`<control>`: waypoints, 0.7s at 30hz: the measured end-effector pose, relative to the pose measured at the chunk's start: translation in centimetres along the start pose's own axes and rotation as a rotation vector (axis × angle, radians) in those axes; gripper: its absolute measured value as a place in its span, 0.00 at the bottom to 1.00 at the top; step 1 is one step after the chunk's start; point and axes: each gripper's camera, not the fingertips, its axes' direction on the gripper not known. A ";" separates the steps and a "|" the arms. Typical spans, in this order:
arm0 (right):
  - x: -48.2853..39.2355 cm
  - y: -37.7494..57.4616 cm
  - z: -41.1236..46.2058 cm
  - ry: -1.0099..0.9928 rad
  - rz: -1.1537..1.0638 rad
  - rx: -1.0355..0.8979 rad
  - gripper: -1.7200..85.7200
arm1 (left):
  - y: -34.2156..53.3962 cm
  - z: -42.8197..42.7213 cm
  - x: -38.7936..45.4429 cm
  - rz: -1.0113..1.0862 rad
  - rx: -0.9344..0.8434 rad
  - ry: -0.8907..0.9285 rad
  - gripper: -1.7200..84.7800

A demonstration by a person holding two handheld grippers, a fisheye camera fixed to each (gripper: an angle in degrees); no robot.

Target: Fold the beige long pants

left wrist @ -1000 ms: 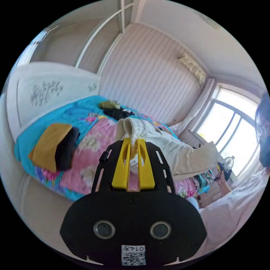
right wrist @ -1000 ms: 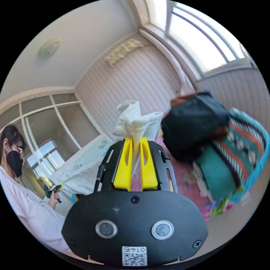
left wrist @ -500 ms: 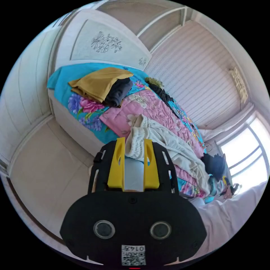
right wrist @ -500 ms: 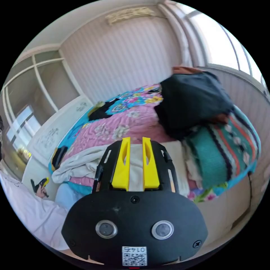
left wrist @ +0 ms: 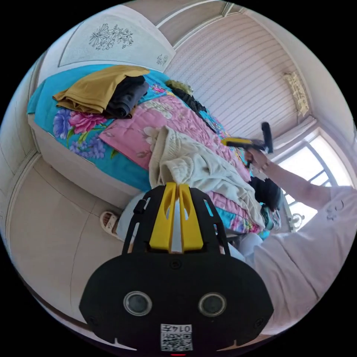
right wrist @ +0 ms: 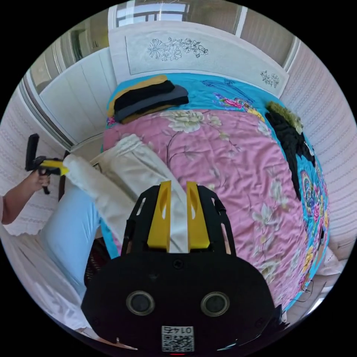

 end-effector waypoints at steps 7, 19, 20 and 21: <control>0.4 -1.8 9.8 -0.187 0.162 -0.151 0.15 | 4.6 -0.8 2.9 0.119 -0.034 0.039 0.01; 6.5 1.1 -8.2 -0.302 0.180 0.177 0.06 | -0.7 -4.9 10.4 0.481 0.261 0.201 0.01; 7.4 1.1 -10.0 -0.279 0.182 0.202 0.06 | -1.1 -5.3 11.3 0.520 0.293 0.204 0.01; 9.1 1.1 -13.7 -0.223 0.192 0.259 0.06 | -2.0 -6.2 12.9 0.590 0.369 0.209 0.01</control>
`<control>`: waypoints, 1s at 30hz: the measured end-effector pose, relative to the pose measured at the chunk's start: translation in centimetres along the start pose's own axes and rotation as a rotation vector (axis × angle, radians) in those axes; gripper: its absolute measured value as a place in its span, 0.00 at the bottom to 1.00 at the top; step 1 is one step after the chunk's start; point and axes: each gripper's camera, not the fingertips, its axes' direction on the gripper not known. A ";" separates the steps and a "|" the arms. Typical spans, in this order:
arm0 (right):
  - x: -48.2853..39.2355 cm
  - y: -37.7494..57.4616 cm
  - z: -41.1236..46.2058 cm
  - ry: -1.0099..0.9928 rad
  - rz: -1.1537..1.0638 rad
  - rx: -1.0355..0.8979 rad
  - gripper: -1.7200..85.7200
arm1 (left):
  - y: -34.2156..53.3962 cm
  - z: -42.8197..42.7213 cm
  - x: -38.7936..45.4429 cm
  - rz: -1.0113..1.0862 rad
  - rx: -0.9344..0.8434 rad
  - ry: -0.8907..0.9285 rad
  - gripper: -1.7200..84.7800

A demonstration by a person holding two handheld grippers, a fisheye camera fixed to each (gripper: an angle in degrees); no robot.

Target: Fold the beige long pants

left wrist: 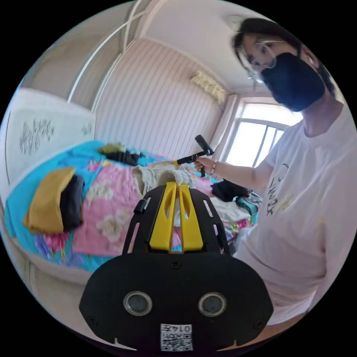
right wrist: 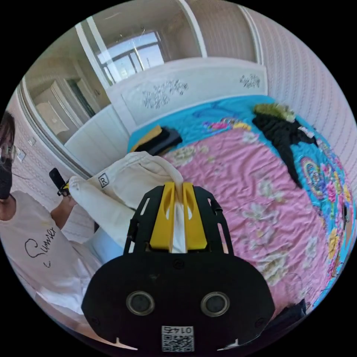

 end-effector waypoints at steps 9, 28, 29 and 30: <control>2.2 -11.0 -7.3 -0.003 0.004 0.234 0.08 | -4.9 0.7 -6.7 -0.027 0.174 -0.374 0.03; 6.4 37.8 -15.5 0.287 0.845 0.086 0.02 | 8.3 24.0 -0.9 -0.101 -0.454 -0.330 0.03; 6.1 39.5 -16.5 0.300 0.887 0.101 0.02 | 8.0 25.4 -0.4 -0.077 -0.458 -0.304 0.03; 5.7 42.4 -18.3 0.320 0.963 0.142 0.03 | 7.6 28.2 0.6 -0.034 -0.467 -0.241 0.06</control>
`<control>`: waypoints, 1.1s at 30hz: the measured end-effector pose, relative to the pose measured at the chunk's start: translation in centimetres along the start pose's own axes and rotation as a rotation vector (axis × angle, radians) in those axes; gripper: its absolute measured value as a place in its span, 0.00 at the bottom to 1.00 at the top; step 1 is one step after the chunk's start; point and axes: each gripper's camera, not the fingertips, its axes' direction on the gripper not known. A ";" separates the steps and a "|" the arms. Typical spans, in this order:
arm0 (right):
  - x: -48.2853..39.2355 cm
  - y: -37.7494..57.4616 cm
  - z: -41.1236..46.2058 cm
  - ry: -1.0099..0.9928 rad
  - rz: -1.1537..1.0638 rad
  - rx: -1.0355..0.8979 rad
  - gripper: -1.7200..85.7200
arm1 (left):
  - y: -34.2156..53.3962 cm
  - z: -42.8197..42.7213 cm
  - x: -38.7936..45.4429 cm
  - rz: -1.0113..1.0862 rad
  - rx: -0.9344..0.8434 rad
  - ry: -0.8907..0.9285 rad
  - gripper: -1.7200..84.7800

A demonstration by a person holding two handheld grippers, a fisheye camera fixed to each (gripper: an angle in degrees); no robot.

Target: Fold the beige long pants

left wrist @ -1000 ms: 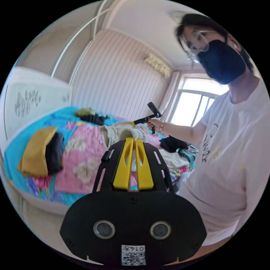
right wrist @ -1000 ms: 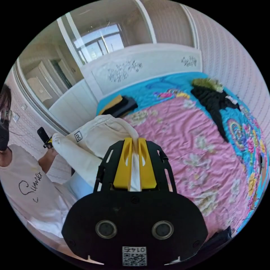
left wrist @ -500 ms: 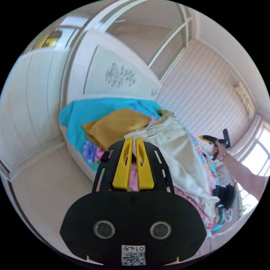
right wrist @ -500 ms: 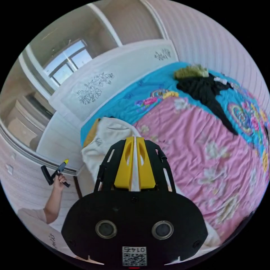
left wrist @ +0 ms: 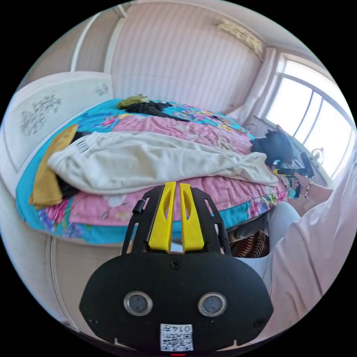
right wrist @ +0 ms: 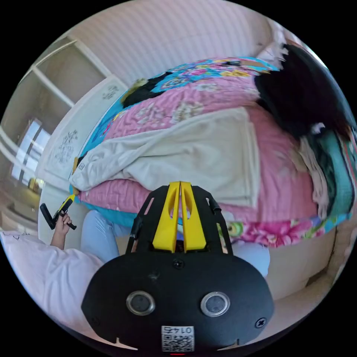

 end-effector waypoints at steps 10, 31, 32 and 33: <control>6.0 -2.1 -7.6 0.011 0.104 0.221 0.14 | -14.0 17.4 12.8 0.302 -0.098 0.191 0.10; 19.3 -18.0 -2.6 0.061 0.050 -0.090 0.10 | -26.0 49.0 19.4 0.549 -0.528 0.020 0.15; 19.4 -17.9 -2.9 0.043 0.042 -0.088 0.09 | -26.0 49.2 19.5 0.551 -0.528 0.026 0.13; 19.4 -17.7 -3.4 0.031 0.023 -0.092 0.07 | -26.0 49.4 19.6 0.561 -0.528 0.043 0.11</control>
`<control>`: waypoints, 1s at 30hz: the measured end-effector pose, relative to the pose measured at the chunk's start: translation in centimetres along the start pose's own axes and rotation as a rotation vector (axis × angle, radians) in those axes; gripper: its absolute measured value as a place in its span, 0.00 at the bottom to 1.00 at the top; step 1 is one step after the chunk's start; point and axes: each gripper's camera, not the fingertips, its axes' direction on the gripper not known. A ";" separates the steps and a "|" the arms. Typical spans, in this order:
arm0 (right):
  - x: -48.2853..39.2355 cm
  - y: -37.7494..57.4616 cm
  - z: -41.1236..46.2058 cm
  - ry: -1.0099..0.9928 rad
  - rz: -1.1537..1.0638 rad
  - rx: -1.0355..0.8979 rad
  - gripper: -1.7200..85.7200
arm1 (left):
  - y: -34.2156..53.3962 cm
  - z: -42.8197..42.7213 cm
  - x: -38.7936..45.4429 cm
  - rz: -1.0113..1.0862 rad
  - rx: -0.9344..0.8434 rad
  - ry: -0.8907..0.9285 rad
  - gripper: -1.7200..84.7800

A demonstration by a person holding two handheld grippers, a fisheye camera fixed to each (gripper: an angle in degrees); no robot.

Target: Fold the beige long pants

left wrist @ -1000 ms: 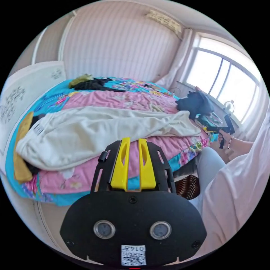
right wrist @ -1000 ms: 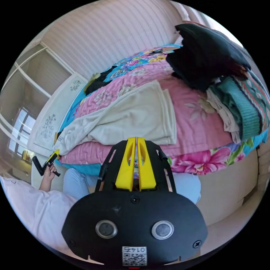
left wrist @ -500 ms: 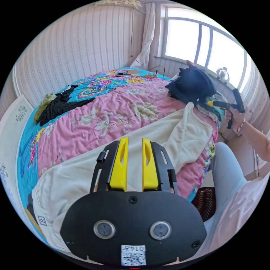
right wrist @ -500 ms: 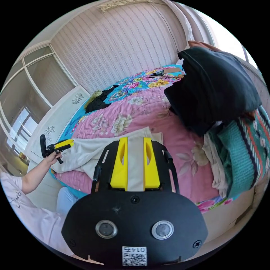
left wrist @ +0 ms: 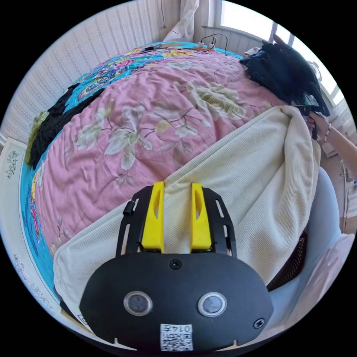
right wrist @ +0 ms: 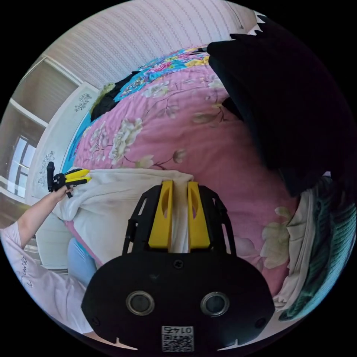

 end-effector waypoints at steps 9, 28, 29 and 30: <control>-3.1 -4.8 -10.1 0.094 -0.229 0.182 0.04 | -2.9 -5.6 -2.2 -0.059 0.207 -0.137 0.02; 0.1 0.5 -9.2 -0.107 0.126 0.156 0.21 | 14.5 -12.0 2.8 -0.159 0.412 -0.120 0.15; 0.3 0.3 -8.7 -0.137 0.144 0.135 0.18 | 14.8 -11.4 2.9 -0.162 0.379 -0.119 0.16; 0.6 -0.2 -7.9 -0.209 0.164 0.097 0.13 | 15.1 -10.0 2.9 -0.197 0.308 -0.056 0.20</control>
